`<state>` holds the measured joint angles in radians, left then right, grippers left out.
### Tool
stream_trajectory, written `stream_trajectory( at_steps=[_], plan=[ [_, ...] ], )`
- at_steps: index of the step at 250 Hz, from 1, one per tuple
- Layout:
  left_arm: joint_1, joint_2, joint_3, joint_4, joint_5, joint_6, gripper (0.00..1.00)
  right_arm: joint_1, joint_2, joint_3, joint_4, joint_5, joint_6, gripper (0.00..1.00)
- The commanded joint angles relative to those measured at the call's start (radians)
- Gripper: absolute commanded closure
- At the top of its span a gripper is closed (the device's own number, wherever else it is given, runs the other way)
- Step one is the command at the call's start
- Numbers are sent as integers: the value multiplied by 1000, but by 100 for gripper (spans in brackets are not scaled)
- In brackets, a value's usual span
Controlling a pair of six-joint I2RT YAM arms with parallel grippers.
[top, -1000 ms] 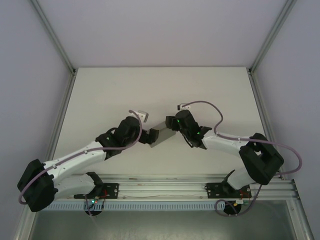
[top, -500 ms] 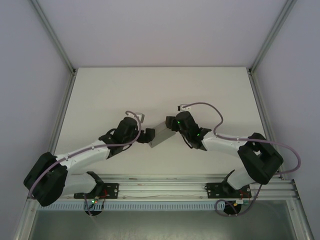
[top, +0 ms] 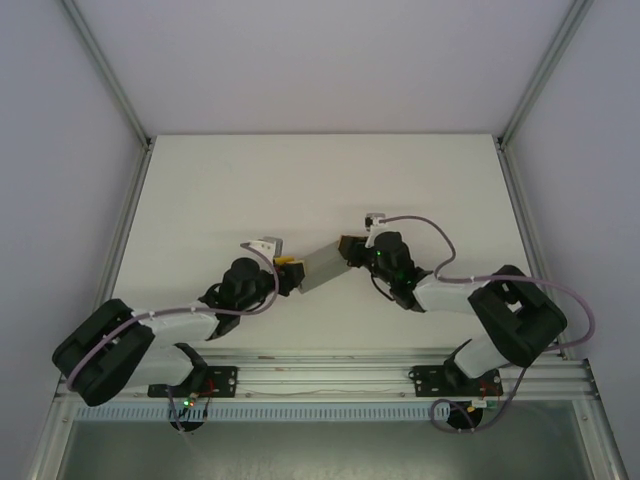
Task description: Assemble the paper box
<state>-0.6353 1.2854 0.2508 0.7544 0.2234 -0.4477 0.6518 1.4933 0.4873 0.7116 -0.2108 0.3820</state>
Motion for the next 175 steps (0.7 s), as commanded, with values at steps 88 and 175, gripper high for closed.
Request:
stream_trajectory(
  at_steps=[88, 175],
  plan=[
    [-49, 202, -58, -51, -100, 71, 88, -21, 133, -131, -119, 21, -81, 100],
    [-48, 11, 144, -365, -192, 122, 21, -20, -19, 55, -419, 69, -67, 74]
  ],
)
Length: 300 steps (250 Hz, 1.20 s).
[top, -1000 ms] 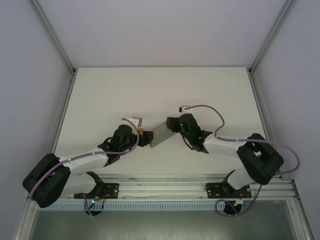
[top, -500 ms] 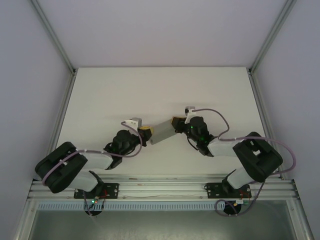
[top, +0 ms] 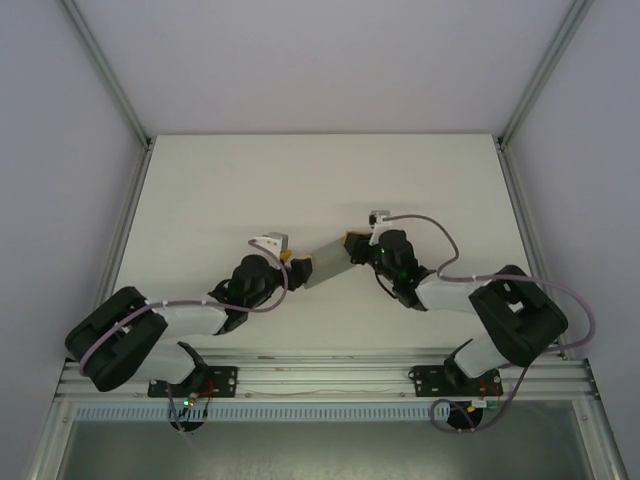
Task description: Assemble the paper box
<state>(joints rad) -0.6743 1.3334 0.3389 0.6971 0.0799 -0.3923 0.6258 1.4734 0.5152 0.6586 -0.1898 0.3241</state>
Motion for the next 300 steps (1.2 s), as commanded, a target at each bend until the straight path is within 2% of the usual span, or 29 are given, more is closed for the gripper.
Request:
stream_trajectory(
  at_steps=[1, 31, 50, 99, 116, 131, 157, 177, 194, 221, 245, 271, 300],
  plan=[
    [-10, -39, 59, -309, -51, 68, 21, 5, 0, 29, -367, 49, -7, 74],
    [-7, -105, 138, -381, -85, 82, 0, 6, -21, 100, -393, 41, -2, 66],
    [-4, -143, 186, -421, -110, 75, 0, 6, -31, 164, -441, 40, -8, 60],
    [12, -167, 327, -596, -225, 89, 0, 5, -62, 258, -497, 92, -82, 33],
    [38, -147, 381, -675, -276, 70, 0, 6, -74, 285, -517, 76, -175, 25],
    [79, -123, 417, -733, -269, 47, 0, 4, -81, 315, -542, 54, -274, 17],
    [174, -89, 434, -768, -219, 2, 0, 3, -77, 389, -662, -140, -581, 0],
    [254, -65, 437, -786, -177, -25, 0, 4, -61, 458, -822, -330, -868, 0],
    [303, -48, 438, -799, -176, -34, 0, 3, -39, 515, -999, -440, -1139, 0],
    [356, -39, 427, -815, -175, -39, 0, 4, 43, 641, -1317, -488, -1517, 0],
    [383, -52, 401, -808, -159, -43, 0, 5, 142, 759, -1465, -461, -1635, 2],
    [397, -68, 377, -805, -151, -34, 0, 18, 227, 843, -1524, -409, -1688, 7],
    [405, -88, 359, -809, -155, -23, 0, 33, 288, 911, -1599, -349, -1752, 8]
  ],
)
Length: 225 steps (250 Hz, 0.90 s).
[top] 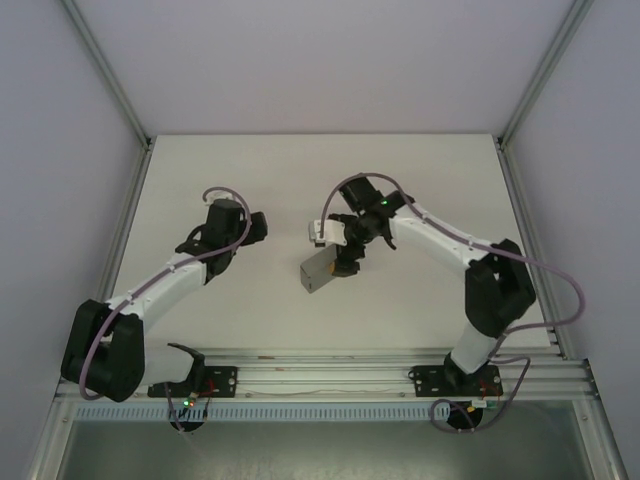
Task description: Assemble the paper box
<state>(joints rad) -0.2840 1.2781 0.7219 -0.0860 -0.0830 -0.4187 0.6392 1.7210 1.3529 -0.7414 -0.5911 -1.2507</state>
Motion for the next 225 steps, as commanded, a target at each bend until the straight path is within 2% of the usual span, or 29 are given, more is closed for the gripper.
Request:
stream_trajectory(
  at_steps=[1, 25, 60, 107, 146, 181, 225],
  plan=[
    [15, -33, -25, -26, 8, 3, 0, 20, 44, 76, -201, 54, -178, 8],
    [18, -48, -39, -21, 6, 10, 0, 47, 94, 107, -211, 124, -176, 10],
    [19, -66, -49, -27, -9, 12, 0, 91, 130, 67, -48, 277, -119, 18],
    [20, -103, -62, -42, -30, 29, 0, 102, 143, 40, 53, 304, -74, 26],
    [20, -140, -78, -47, -35, 28, 0, 115, 155, 37, 97, 384, -38, 40],
    [20, -183, -88, -59, -41, 29, 0, 124, 132, -3, 259, 527, 29, 54],
    [19, -223, -105, -57, -54, 23, 0, 139, 113, -98, 587, 736, 49, 59]
  ],
)
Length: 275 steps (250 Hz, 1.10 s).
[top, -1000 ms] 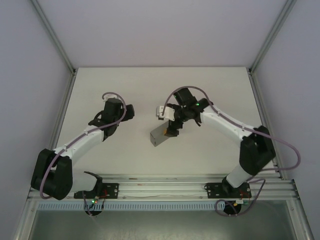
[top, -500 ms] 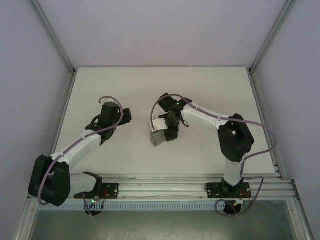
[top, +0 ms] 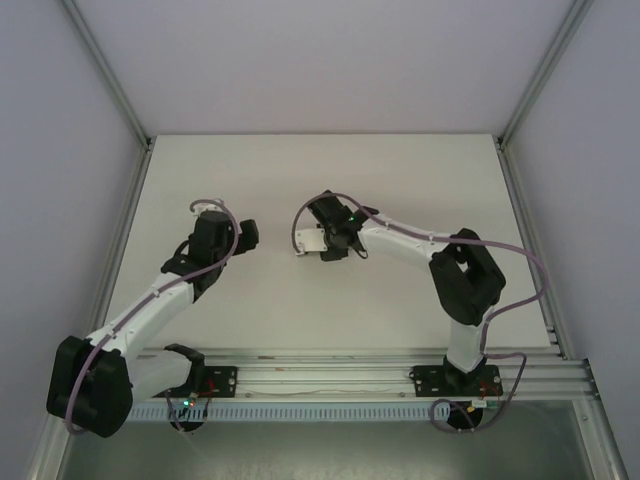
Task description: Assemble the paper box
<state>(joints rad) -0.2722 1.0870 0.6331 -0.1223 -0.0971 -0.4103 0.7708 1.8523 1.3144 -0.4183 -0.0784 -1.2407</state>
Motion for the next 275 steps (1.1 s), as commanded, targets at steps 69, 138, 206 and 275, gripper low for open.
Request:
stream_trajectory(
  at_steps=[69, 138, 206, 275],
  plan=[
    [8, -40, -23, -27, -18, 3, 0, 7, 70, -108, 432, 383, 60, 59],
    [8, -37, -21, -8, -16, 10, 0, 29, -17, -213, 342, 266, 92, 25],
    [9, -39, -4, -7, -33, 51, 0, 102, -207, -241, -36, 129, 248, 0],
    [82, -10, -8, 63, -123, 80, 0, -24, -563, -460, 244, 102, 526, 0]
  ],
)
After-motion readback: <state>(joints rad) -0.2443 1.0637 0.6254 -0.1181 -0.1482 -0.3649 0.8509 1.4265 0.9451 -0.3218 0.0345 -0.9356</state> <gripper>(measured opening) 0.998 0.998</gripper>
